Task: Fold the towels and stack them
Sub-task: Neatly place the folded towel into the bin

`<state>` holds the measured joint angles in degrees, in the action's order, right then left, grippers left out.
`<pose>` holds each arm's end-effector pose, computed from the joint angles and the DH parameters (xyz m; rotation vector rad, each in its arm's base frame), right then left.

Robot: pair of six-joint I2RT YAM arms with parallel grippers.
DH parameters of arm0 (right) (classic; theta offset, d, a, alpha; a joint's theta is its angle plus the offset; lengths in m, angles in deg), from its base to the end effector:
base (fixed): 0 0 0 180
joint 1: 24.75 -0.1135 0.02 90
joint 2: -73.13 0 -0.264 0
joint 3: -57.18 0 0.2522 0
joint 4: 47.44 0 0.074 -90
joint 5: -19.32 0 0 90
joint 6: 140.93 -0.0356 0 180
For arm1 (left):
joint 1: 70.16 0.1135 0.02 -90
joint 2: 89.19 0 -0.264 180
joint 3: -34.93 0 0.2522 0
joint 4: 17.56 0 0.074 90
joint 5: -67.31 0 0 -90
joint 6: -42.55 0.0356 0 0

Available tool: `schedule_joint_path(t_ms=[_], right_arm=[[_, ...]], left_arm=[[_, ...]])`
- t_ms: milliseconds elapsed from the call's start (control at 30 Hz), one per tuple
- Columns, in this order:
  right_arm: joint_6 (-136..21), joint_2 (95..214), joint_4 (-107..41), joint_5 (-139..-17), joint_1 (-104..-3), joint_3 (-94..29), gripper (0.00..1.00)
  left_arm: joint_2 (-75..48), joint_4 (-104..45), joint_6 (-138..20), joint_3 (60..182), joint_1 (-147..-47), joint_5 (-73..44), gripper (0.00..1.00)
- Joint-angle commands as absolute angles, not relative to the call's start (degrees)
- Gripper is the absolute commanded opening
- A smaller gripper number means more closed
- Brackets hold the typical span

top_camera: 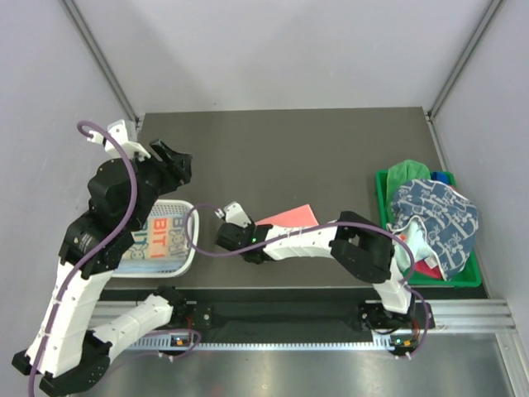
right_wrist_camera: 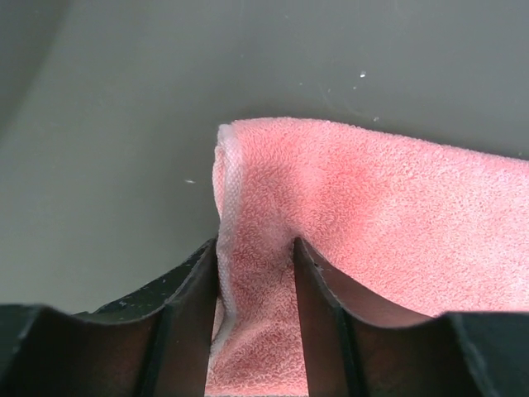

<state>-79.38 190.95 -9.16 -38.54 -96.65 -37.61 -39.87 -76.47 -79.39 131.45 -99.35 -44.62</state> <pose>0.1501 0.3984 0.1570 -0.7246 2.2966 0.0286 0.1148 -0.0489 0.4770 -0.3195 1.7517 -0.4346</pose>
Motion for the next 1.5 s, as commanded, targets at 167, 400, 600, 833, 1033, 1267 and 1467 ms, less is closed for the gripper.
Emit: schedule_joint_path(t_ms=[167,400,600,833,1033,1267,1467], right_arm=[[-78.5,188.6,-9.5,-45.8,-93.7,-33.2,0.26],[-78.4,184.0,-15.6,-57.6,-90.2,-29.6,0.0],[-83.6,177.3,-24.9,-68.7,-87.9,-27.0,0.0],[-94.1,175.6,-34.7,-74.0,-87.9,-30.8,0.0],[-101.7,182.6,-37.8,-74.2,-90.1,-42.8,0.0],[-107.0,195.2,-37.8,-73.0,-92.4,-61.8,0.0],[-110.2,203.5,-36.1,-71.2,-94.9,-74.7,0.0]], left_arm=[[-39.5,-76.4,-77.3,134.4,-99.1,-44.4,0.63],[-39.3,-76.8,-76.7,135.5,-99.1,-44.7,0.63],[-39.4,-77.6,-76.5,136.8,-99.1,-44.7,0.63],[-40.2,-78.0,-77.7,135.5,-99.1,-43.7,0.62],[-42.4,-80.7,-79.0,135.3,-99.1,-41.9,0.61],[-47.3,-83.4,-81.2,133.3,-99.1,-36.7,0.59],[-48.4,-84.7,-81.2,134.3,-99.1,-35.5,0.59]])
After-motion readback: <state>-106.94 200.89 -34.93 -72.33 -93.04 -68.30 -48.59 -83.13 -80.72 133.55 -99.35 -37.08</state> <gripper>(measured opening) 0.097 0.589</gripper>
